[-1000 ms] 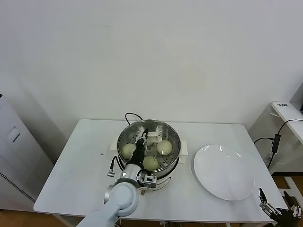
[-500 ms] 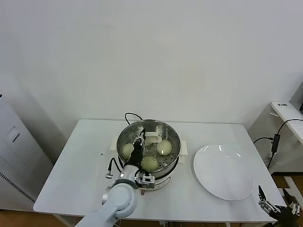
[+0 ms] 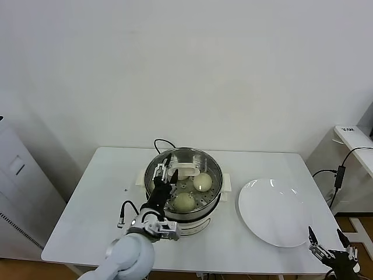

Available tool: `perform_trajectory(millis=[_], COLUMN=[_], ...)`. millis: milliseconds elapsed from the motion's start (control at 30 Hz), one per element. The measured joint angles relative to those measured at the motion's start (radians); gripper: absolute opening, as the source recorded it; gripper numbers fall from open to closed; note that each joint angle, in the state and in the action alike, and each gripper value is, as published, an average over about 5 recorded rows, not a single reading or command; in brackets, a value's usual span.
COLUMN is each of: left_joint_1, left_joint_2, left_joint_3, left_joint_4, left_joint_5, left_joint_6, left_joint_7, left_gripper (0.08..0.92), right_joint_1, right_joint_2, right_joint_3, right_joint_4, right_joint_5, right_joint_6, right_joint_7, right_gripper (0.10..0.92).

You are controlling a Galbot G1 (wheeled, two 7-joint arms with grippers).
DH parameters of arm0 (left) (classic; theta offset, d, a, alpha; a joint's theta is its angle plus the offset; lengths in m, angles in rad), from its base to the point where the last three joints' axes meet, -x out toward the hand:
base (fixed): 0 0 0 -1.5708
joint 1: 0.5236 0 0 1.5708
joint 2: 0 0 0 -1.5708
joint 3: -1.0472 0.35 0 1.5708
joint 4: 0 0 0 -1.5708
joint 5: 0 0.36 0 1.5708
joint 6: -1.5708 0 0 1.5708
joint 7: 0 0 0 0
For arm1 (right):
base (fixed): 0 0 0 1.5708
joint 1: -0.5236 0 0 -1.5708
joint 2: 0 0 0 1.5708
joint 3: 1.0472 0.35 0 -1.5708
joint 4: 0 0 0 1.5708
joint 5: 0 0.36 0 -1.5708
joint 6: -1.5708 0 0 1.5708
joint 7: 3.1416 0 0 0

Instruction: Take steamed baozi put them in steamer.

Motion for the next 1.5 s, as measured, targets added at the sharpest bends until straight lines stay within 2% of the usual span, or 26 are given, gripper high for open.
perform_trajectory(millis=[100, 200, 433, 600, 767, 1033, 1500], left_joint_1=[0.020, 0.043, 0.103, 0.163, 0.229, 0.350, 0.498], left_joint_2=[0.022, 0.033, 0.027, -0.007, -0.048, -0.113, -0.190], left_joint_3=[-0.019, -0.052, -0.192, -0.326, -0.455, -0.622, -0.776], left_joint_4=[-0.039, -0.066, -0.076, -0.051, -0.013, 0.049, 0.088], left_joint_5=[-0.070, -0.147, -0.374, -0.538, -0.688, -0.867, -1.017], left_joint_6=[-0.024, -0.059, -0.198, -0.321, -0.432, -0.578, -0.696], left_joint_7=[-0.018, -0.042, -0.117, -0.130, -0.106, -0.020, 0.080], left_gripper=[0.793, 0.818, 0.823, 0.823, 0.823, 0.823, 0.823], right_joint_1=[0.014, 0.037, 0.112, 0.160, 0.187, 0.217, 0.208], right_joint_2=[-0.009, -0.020, -0.050, -0.058, -0.050, -0.028, 0.019], right_joint_3=[-0.015, -0.029, -0.075, -0.116, -0.156, -0.209, -0.237], right_joint_4=[0.008, 0.021, 0.057, 0.075, 0.080, 0.084, 0.079], right_joint_5=[0.012, 0.021, 0.033, 0.025, 0.006, -0.030, -0.080], right_joint_6=[-0.004, -0.011, -0.044, -0.065, -0.075, -0.083, -0.072], right_joint_7=[0.001, 0.006, 0.039, 0.064, 0.077, 0.092, 0.073], right_gripper=[0.823, 0.823, 0.823, 0.823, 0.823, 0.823, 0.823])
